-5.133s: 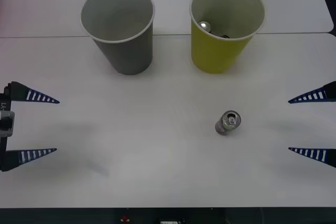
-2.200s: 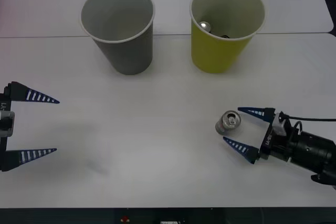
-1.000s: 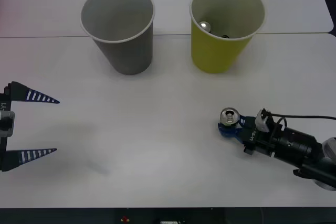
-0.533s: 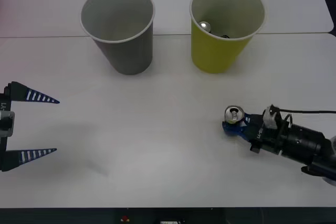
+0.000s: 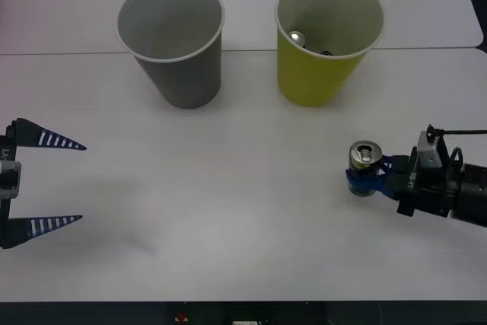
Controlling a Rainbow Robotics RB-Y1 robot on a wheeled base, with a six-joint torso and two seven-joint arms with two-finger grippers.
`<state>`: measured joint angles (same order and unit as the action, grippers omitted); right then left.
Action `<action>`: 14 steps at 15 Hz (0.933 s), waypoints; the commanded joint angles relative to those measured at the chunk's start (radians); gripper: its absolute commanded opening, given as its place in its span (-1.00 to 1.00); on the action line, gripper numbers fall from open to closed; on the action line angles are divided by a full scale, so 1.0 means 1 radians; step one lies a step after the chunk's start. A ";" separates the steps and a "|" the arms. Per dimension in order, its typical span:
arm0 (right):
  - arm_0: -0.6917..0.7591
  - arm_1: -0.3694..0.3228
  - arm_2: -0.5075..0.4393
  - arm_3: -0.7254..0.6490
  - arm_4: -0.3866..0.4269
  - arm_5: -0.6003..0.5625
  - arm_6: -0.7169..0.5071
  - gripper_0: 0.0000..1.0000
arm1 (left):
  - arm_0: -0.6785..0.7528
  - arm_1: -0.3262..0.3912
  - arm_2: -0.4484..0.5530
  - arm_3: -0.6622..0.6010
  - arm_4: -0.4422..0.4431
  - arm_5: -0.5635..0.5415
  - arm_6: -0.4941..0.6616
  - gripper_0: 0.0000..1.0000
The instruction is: Put the can into the green bin and the plastic bottle into the gray bin
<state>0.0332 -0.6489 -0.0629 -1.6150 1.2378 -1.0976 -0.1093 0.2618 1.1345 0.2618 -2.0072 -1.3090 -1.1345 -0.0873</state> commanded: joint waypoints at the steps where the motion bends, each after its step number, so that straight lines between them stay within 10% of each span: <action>1: 0.065 -0.018 -0.068 -0.191 0.126 0.018 -0.247 -1.00 | 0.000 0.000 0.000 0.000 0.000 0.000 0.000 1.00; 14: -0.036 -0.090 -0.245 -0.563 0.486 -0.246 -1.067 -1.00 | 0.000 0.000 0.000 0.000 0.000 0.000 0.000 1.00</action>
<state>0.0168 -0.7267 -0.3082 -2.1779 1.7223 -1.3271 -1.1439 0.2618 1.1345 0.2618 -2.0071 -1.3090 -1.1345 -0.0873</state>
